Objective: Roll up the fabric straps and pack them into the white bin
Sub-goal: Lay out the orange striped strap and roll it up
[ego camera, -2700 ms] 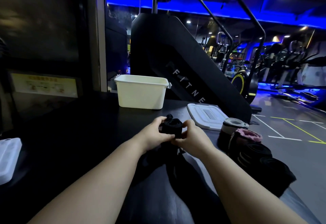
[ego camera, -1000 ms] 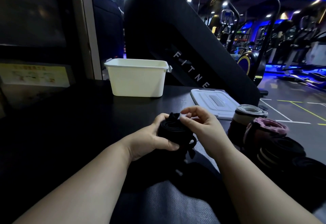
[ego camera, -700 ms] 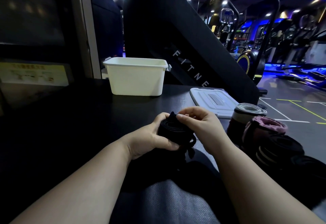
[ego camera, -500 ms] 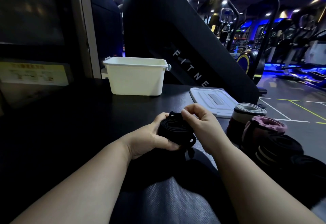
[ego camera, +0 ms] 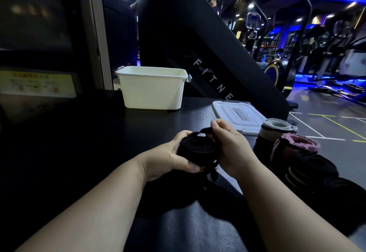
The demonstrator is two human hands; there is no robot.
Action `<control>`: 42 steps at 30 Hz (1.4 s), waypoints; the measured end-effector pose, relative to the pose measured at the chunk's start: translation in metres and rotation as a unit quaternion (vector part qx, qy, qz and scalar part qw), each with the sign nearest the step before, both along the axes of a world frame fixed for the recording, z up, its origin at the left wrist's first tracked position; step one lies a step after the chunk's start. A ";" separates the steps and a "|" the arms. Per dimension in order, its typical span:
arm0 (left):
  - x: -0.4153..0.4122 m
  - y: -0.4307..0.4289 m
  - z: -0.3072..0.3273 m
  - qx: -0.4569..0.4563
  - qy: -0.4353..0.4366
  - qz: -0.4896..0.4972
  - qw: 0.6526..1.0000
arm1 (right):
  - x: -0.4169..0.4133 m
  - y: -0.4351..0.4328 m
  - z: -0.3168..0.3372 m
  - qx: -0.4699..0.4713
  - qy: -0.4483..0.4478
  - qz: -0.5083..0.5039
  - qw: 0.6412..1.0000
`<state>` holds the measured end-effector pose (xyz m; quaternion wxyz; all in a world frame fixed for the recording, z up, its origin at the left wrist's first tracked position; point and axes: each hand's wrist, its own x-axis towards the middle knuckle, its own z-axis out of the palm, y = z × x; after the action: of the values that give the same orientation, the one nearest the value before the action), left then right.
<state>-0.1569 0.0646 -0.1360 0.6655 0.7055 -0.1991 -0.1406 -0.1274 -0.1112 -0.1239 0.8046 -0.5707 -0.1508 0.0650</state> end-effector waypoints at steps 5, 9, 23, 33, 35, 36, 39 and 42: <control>0.001 0.000 -0.001 0.003 -0.001 0.002 1.000 | 0.002 -0.007 0.006 -0.045 0.017 0.005 0.999; 0.001 -0.002 -0.001 -0.001 0.002 -0.002 1.000 | 0.004 -0.011 0.004 -0.099 -0.002 -0.017 0.995; 0.002 -0.003 -0.002 -0.031 0.002 0.000 1.000 | 0.010 -0.018 -0.001 -0.162 -0.016 -0.012 0.987; 0.002 -0.002 -0.001 -0.067 0.022 -0.011 0.997 | 0.010 -0.018 -0.001 -0.019 0.055 0.016 0.998; 0.003 -0.002 -0.001 -0.100 0.028 -0.010 0.995 | 0.011 -0.019 0.002 0.032 0.074 0.010 0.997; 0.003 -0.002 0.000 -0.116 0.029 -0.010 0.993 | 0.011 -0.019 0.002 0.048 0.081 0.007 0.996; 0.003 -0.001 0.001 -0.145 0.029 -0.008 0.989 | 0.012 -0.020 0.002 0.033 0.074 0.003 0.997; 0.001 -0.001 0.001 -0.167 0.029 -0.002 0.986 | 0.012 -0.018 0.001 -0.032 0.044 0.023 0.998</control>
<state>-0.1555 0.0638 -0.1349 0.7790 0.5800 -0.2017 -0.1265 -0.1157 -0.1294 -0.1224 0.7901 -0.5889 -0.1266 0.1134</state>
